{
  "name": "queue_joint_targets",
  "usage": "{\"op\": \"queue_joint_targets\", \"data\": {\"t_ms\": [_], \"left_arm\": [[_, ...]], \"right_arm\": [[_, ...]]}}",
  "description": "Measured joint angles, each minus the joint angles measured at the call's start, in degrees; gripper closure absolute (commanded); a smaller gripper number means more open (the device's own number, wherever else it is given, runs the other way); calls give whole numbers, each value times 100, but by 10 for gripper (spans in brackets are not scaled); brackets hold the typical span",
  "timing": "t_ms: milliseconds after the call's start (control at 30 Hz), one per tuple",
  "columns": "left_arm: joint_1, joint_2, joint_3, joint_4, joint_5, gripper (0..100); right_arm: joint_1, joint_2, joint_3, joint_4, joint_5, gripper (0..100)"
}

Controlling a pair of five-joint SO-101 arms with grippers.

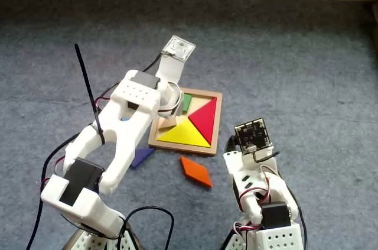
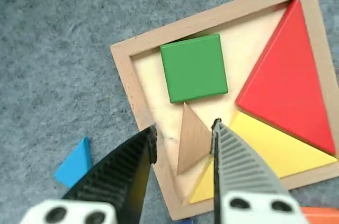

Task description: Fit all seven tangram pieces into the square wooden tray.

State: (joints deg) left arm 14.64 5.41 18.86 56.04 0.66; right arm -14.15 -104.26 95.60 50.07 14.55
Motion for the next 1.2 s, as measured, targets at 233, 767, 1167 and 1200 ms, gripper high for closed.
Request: {"op": "queue_joint_targets", "data": {"t_ms": [233,767,1167,1200], "left_arm": [[-35,554,-44,-114,0,814],[-246,1002,-668,774,0,819],[-264,826,-668,668,18,815],[-264,774,-668,624,88,815]], "right_arm": [[0,0,0,0,0,964],[0,0,0,0,0,964],[0,0,0,0,0,964],[0,0,0,0,0,964]]}}
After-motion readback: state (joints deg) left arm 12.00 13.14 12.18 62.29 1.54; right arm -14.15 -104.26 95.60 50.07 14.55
